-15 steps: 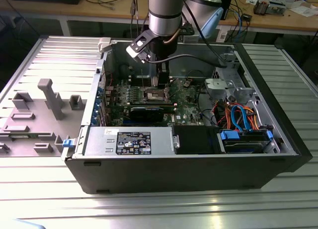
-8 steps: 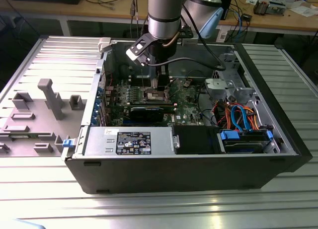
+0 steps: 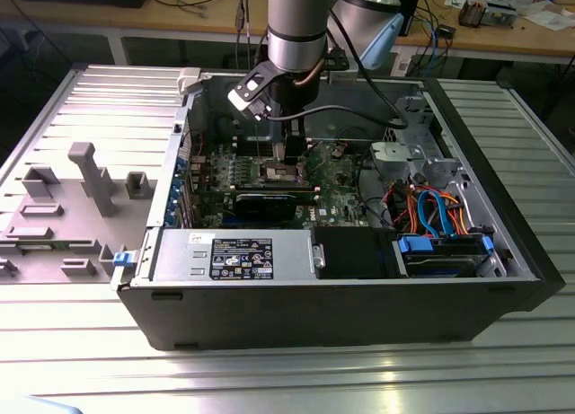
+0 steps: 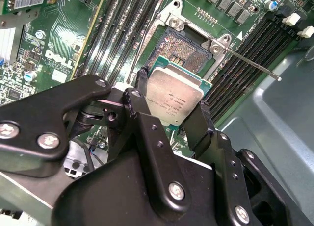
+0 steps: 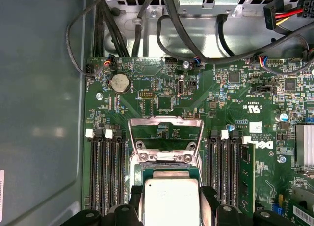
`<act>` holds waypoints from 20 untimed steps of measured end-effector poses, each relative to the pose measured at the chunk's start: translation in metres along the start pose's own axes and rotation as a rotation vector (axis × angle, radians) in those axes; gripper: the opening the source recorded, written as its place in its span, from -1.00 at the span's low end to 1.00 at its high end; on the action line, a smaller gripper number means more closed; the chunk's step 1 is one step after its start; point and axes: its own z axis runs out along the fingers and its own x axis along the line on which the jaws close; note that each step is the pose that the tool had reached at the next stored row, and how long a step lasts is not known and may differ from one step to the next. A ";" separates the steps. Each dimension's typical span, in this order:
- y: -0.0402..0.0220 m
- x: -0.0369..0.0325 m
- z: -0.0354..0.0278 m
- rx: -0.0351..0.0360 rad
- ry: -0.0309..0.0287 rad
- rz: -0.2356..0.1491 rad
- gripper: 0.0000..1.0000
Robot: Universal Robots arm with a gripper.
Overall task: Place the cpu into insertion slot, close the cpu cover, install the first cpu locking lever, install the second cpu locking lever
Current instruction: 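Place the cpu into insertion slot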
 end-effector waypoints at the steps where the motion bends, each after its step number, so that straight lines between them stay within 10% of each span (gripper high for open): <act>1: 0.0000 0.0000 0.0000 0.0000 0.0000 0.000 0.08; 7: 0.0000 0.0000 0.0011 -0.0003 0.0002 0.007 0.08; 20: -0.0060 0.0036 0.0251 -0.0030 0.0006 0.008 0.08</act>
